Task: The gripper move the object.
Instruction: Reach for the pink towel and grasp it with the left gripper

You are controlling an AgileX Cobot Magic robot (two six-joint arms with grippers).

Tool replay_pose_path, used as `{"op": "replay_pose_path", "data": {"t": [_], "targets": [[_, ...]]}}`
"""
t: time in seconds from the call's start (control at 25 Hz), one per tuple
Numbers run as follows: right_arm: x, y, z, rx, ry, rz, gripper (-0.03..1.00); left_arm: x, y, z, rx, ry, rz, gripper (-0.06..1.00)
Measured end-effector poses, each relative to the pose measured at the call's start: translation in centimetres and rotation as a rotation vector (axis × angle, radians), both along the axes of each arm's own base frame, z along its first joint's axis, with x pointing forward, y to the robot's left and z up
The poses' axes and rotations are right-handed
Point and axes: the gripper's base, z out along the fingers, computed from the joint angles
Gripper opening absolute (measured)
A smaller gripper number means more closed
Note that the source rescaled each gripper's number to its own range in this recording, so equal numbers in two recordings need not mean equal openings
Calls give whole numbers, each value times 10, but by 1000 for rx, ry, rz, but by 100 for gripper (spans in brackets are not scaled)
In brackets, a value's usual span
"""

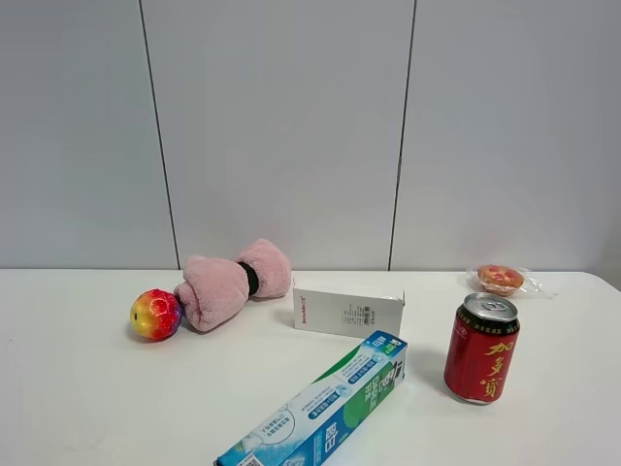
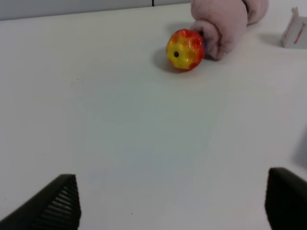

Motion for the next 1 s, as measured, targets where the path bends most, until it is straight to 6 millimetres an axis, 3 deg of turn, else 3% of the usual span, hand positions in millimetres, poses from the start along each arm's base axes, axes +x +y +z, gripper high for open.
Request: {"op": "replay_pose_path", "data": {"t": [0.04, 1.0], "targets": [[0, 0, 0, 0, 0, 0, 100, 0, 0, 0, 0, 0, 0, 72], [0, 0, 0, 0, 0, 0, 100, 0, 0, 0, -1, 0, 0, 72]]}}
